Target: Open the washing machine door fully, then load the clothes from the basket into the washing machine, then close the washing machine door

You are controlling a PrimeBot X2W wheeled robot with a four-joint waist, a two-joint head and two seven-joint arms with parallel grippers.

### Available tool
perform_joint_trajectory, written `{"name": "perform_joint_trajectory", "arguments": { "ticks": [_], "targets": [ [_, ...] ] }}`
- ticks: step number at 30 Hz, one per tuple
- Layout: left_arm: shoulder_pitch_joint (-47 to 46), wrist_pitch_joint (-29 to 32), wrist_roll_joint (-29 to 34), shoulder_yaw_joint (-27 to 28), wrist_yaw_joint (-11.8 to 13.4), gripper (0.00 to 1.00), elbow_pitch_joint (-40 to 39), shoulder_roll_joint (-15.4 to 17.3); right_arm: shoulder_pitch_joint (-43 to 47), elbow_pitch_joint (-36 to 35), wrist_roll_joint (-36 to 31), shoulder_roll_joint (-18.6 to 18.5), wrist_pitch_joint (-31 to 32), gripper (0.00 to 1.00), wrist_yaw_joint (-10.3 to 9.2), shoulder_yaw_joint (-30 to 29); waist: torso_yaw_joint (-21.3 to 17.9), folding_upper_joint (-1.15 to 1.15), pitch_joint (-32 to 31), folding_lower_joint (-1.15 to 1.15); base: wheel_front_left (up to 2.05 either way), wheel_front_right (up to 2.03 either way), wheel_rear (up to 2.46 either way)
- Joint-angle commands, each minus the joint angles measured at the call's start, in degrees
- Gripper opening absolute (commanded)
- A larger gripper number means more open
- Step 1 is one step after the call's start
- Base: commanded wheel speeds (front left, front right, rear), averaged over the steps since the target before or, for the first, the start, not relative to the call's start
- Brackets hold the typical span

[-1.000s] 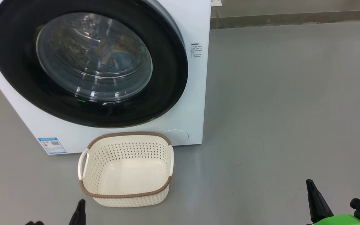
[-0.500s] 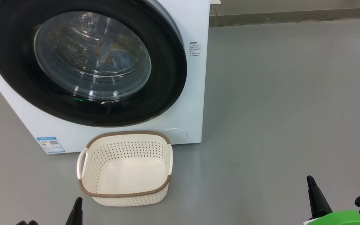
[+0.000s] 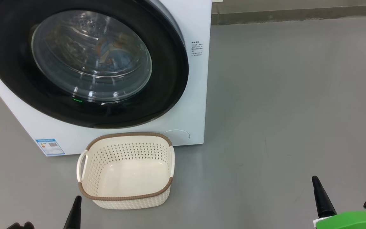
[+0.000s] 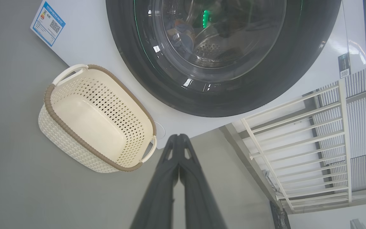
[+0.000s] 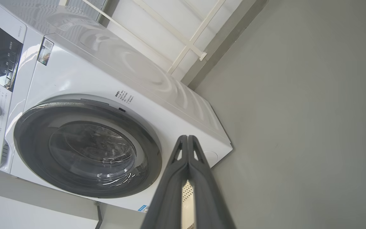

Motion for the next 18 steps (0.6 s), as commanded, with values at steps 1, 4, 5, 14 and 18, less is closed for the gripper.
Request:
{"name": "perform_joint_trajectory", "arguments": {
  "ticks": [1, 4, 5, 14, 18],
  "targets": [
    [-2.9, 0.4, -1.8, 1.7, -0.1, 0.00, -1.1, 0.5, -2.8, -1.4, 2.1, -0.7, 0.4, 0.00, -0.19, 0.9, 0.0, 0.00, 0.0, 0.00, 0.00, 0.00, 0.00],
    [-3.1, 0.9, -3.5, 2.1, -0.1, 0.00, -1.1, 0.5, -3.0, -1.3, 4.3, -0.7, 0.9, 0.00, -0.20, 1.0, -0.1, 0.00, 0.1, 0.00, 0.00, 0.00, 0.00],
    [-3.2, 1.1, -4.1, 2.2, -0.1, 0.00, -1.1, 0.5, -3.1, -1.3, 5.1, -0.7, 1.0, 0.00, -0.20, 1.0, -0.1, 0.00, 0.2, 0.00, 0.00, 0.00, 0.00],
    [-3.9, 2.4, -8.5, 3.1, -0.1, 0.00, -1.0, 0.3, -3.7, -1.2, 11.0, -0.8, 2.4, 0.00, -0.22, 1.1, -0.3, 0.00, 0.4, 0.00, 0.00, 0.00, 0.00],
    [-4.3, 3.1, -10.7, 3.6, -0.1, 0.00, -1.0, 0.3, -4.0, -1.1, 13.9, -0.8, 3.1, 0.00, -0.23, 1.1, -0.3, 0.00, 0.5, 0.00, 0.00, 0.00, 0.00]
  ]
}}
